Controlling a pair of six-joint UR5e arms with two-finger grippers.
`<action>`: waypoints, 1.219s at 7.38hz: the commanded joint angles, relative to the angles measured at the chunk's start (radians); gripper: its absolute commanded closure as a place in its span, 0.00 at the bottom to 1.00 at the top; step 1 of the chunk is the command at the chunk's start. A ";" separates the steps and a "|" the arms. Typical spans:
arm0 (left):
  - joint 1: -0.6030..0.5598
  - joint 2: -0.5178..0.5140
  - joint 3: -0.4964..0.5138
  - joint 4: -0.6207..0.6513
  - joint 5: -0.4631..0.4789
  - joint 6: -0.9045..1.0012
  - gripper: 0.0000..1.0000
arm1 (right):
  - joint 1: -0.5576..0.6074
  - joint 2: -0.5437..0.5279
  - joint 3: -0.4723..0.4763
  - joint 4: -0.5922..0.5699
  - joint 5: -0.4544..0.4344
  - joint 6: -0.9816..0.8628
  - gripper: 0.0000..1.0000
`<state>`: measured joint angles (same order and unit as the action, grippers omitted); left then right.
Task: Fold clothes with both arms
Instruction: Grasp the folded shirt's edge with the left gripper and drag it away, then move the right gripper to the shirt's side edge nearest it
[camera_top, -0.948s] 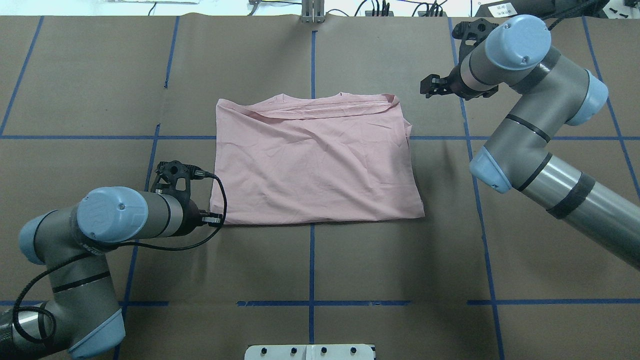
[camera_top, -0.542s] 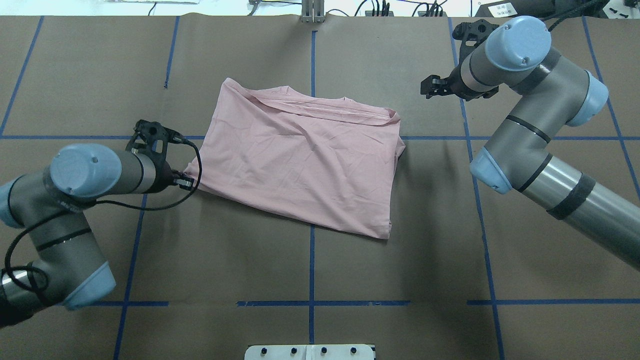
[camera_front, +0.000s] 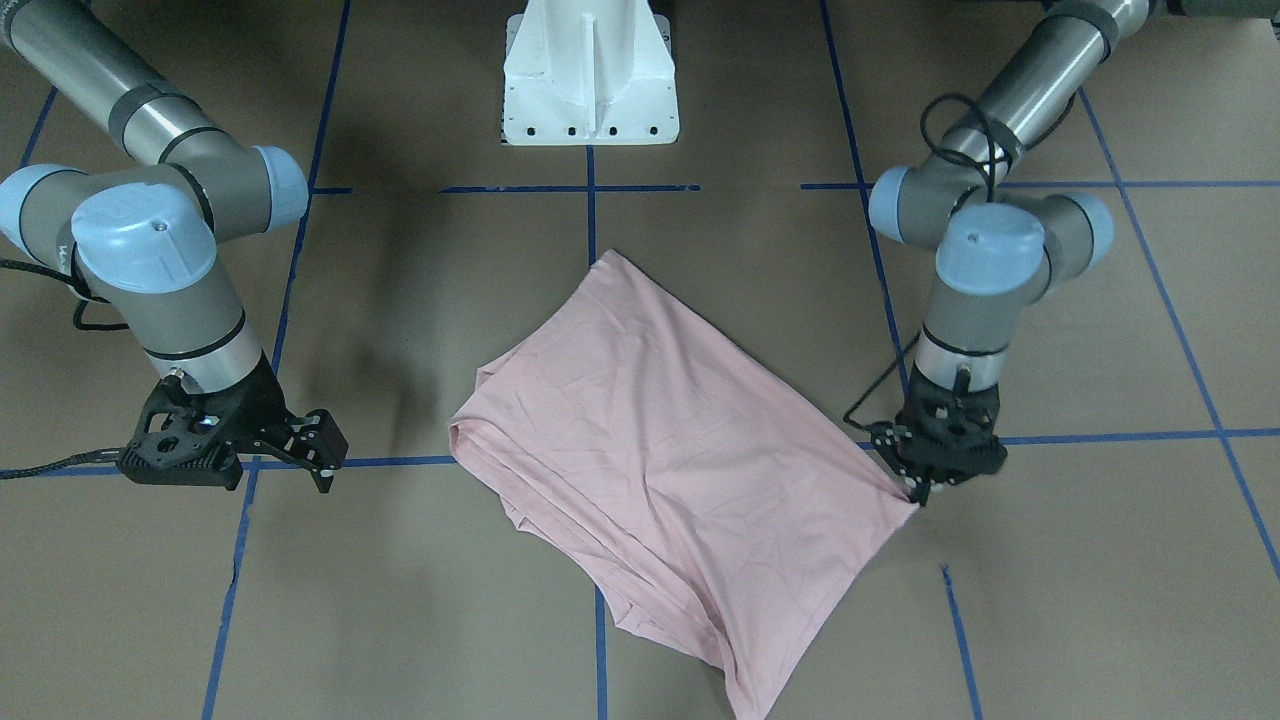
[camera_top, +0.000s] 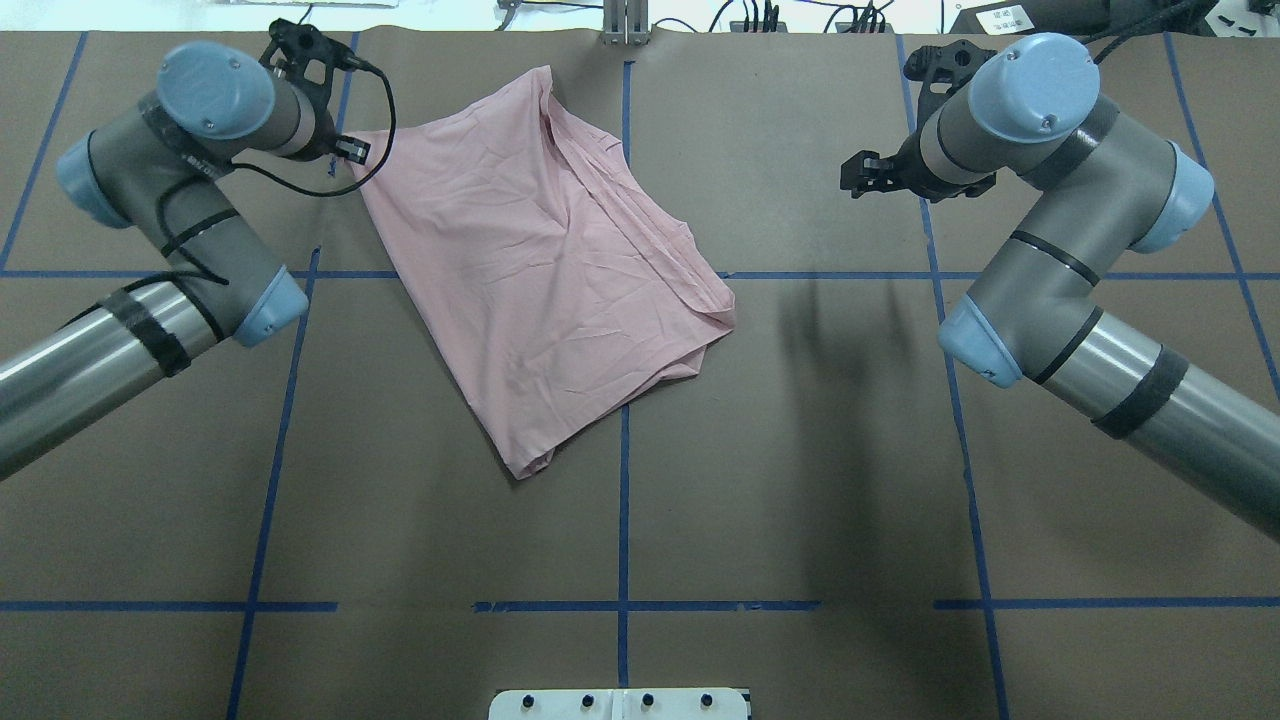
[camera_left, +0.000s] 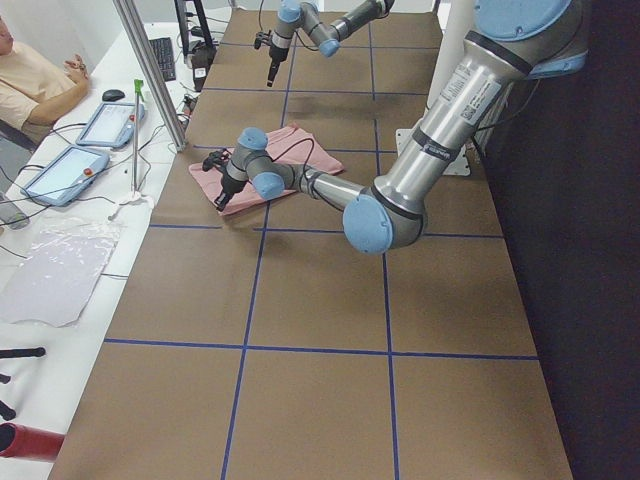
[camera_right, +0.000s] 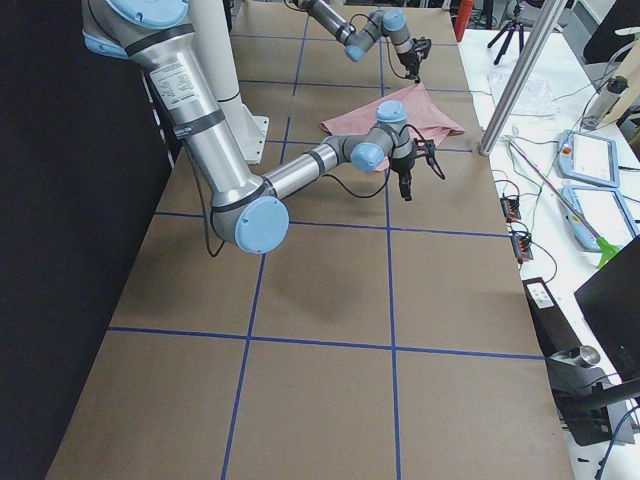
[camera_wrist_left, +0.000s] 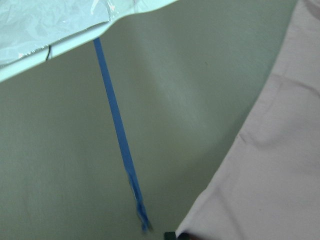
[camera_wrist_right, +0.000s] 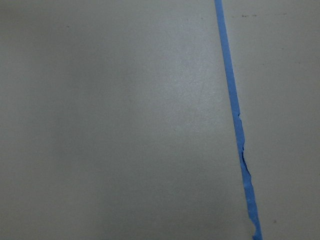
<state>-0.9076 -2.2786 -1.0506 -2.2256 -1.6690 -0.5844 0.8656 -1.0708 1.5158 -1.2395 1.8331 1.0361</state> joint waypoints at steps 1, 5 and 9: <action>-0.033 -0.137 0.227 -0.109 0.044 0.011 1.00 | 0.000 0.005 0.003 0.002 0.000 0.008 0.00; -0.077 0.014 0.050 -0.190 -0.147 0.063 0.00 | -0.068 0.104 -0.038 0.000 -0.003 0.148 0.04; -0.076 0.053 -0.020 -0.187 -0.147 0.029 0.00 | -0.196 0.441 -0.380 0.023 -0.130 0.395 0.32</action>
<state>-0.9837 -2.2316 -1.0650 -2.4071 -1.8153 -0.5442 0.7070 -0.7397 1.2587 -1.2288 1.7402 1.3617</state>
